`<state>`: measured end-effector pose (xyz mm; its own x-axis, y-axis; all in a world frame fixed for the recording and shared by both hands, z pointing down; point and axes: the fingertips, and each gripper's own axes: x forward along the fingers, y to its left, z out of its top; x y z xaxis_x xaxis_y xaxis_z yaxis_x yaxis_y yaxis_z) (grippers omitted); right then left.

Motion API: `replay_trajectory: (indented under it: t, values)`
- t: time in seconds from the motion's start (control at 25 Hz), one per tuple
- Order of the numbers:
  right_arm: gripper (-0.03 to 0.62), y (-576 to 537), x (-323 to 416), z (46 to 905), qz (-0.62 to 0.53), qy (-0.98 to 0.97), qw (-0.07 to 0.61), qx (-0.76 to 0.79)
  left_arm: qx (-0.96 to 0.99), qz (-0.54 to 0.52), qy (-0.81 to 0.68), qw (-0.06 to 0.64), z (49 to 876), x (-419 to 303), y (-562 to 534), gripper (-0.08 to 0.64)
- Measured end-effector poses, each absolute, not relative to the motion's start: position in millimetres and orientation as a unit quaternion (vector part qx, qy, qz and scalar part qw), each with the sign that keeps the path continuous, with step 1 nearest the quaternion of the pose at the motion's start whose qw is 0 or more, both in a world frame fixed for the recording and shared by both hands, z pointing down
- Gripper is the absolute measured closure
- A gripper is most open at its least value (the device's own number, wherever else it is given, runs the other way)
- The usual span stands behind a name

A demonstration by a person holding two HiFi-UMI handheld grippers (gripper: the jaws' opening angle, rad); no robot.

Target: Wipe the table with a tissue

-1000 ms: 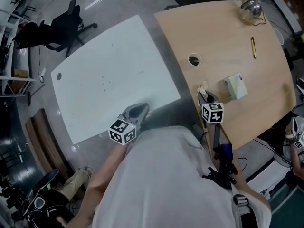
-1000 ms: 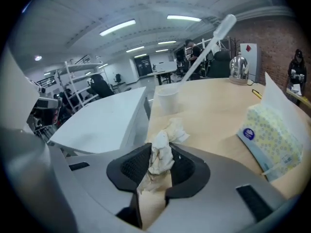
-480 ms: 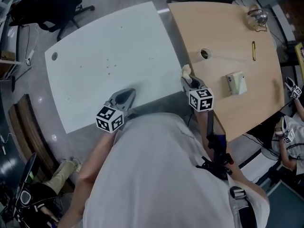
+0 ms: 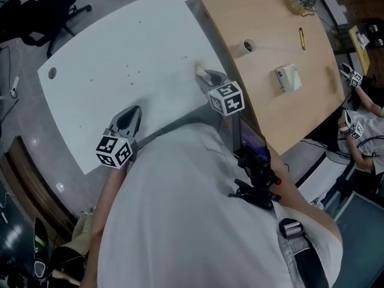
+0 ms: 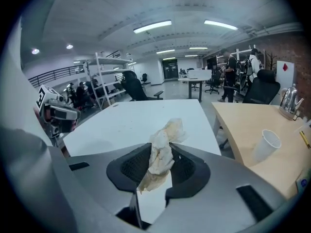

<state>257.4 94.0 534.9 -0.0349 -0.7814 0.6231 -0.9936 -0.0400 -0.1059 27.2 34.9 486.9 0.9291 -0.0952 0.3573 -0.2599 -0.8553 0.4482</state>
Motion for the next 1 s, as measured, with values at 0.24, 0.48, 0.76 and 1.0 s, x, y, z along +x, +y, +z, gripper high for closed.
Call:
replay_trajectory:
  t: [0.24, 0.48, 0.76, 1.0]
  values:
    - [0.486, 90, 225, 541, 0.284, -0.656, 0.2, 0.67, 0.951, 0.165, -0.082, 0.249, 488, 2, 16, 0.552]
    - [0.486, 94, 230, 555, 0.302, -0.641, 0.217, 0.672, 0.948, 0.169, -0.08, 0.259, 492, 0, 13, 0.552]
    - [0.488, 91, 262, 575, 0.322, -0.643, 0.237, 0.654, 0.943, 0.179, -0.087, 0.266, 493, 16, 19, 0.552]
    - [0.491, 63, 300, 589, 0.321, -0.65, 0.271, 0.633, 0.94, 0.185, -0.106, 0.268, 493, 37, 16, 0.552]
